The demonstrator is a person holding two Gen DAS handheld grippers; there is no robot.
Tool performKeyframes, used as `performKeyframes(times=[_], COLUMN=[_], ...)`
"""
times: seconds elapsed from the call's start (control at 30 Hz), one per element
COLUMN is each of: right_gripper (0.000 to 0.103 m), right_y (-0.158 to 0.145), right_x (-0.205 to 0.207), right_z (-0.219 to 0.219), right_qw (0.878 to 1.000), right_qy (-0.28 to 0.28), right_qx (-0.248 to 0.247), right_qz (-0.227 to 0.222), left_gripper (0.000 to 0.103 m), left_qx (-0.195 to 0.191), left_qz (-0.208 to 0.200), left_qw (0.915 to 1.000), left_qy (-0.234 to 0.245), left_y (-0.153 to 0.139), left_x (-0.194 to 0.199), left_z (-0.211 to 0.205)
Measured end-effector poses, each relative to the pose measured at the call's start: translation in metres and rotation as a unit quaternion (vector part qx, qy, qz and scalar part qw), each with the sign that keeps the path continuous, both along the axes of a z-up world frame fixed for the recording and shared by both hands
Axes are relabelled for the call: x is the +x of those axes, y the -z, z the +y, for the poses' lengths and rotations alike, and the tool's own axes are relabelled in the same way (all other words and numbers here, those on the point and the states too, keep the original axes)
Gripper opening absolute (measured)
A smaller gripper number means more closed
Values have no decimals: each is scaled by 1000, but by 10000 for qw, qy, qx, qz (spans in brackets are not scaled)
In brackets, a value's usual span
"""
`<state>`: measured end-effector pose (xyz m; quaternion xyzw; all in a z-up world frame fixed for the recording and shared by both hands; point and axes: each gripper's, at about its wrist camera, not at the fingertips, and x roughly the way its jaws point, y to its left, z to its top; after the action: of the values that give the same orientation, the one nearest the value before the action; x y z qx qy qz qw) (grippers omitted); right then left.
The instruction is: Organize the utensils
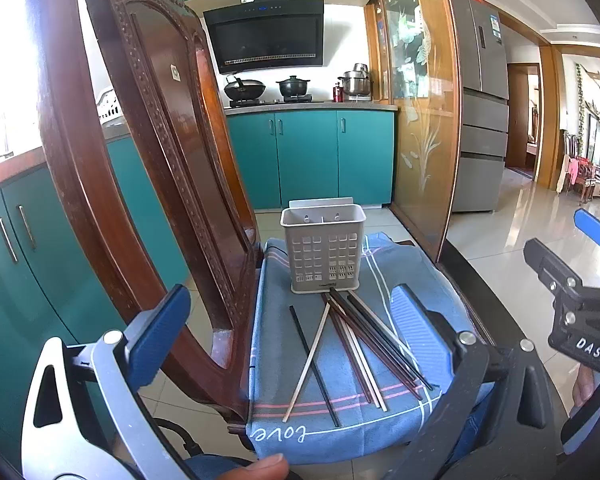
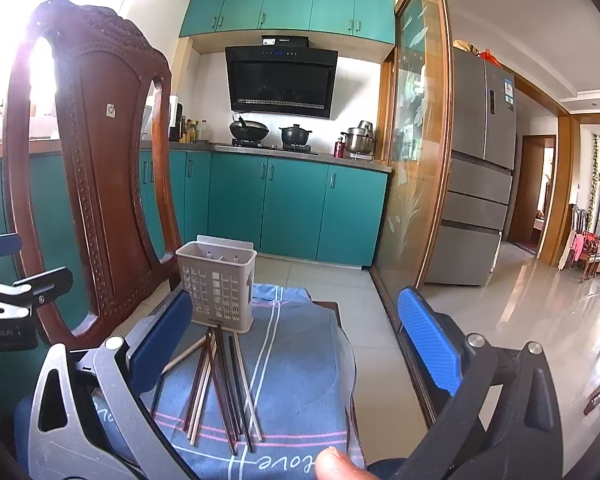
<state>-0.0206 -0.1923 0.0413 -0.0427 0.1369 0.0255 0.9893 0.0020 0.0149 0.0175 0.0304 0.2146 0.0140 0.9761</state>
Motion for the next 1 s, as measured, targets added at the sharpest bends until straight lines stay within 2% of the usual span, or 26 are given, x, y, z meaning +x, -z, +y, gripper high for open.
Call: performKeyframes(times=[0.2,0.47,0.8,0.83,0.9,1.0], right_gripper=[101,101,101,101,101,101], right_y=[-9,-6,-1,1,12,36], right_x=[16,27,48,53,76,104], right_z=[5,13,7,6,0,-12], right_qw=[10000,9997,9997,9994,9960,9902], right_qy=[-67,-186,-16,53,236,202], right_qx=[-33,-147,-245,-303,-335,-206], right_qz=[-64,-70,76,166,796,1365], left_gripper=[100,100,100,100,100,100], left_qx=[32,-22,-39,-26,13,44], left_qz=[-4,-88,190,257,469,762], left_qw=[10000,9999,9998,9997,9989,9969], left_qy=[-11,-44,45,50,87,182], left_y=[-5,-6,7,10,19,37], left_x=[7,18,40,43,51,65], left_z=[3,7,4,4,2,-2])
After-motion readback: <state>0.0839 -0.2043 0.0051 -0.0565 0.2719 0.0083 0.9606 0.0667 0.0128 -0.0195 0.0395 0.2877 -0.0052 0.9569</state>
